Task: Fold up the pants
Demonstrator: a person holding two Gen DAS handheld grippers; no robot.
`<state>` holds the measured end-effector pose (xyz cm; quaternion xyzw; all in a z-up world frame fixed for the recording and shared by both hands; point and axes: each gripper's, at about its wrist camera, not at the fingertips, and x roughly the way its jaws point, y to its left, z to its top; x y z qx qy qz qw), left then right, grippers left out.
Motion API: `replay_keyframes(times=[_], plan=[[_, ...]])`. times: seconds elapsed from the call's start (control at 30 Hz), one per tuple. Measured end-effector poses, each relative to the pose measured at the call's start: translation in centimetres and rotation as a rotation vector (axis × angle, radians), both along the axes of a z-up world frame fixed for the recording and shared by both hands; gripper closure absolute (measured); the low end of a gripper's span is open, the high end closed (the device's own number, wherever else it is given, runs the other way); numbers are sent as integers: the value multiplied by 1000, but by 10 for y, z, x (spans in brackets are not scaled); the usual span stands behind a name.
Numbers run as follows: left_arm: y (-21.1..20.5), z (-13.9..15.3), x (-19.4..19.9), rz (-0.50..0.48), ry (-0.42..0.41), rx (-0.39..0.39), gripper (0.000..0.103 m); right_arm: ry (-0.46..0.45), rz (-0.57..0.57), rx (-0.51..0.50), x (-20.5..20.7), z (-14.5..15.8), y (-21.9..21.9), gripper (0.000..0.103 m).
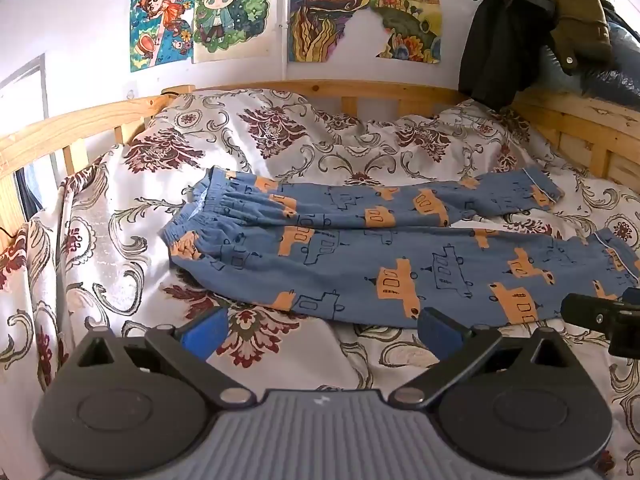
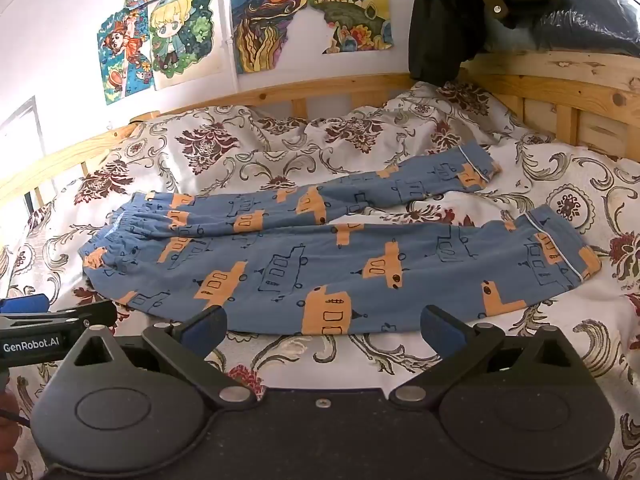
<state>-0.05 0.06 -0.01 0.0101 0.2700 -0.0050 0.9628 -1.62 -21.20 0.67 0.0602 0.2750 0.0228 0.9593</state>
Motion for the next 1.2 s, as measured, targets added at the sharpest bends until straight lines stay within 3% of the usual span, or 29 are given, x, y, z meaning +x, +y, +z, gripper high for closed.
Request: replay_keyframes(times=[1.2], plan=[[1,-3,1,2,4,-1,0,5,0,0,0,-1,0,0]])
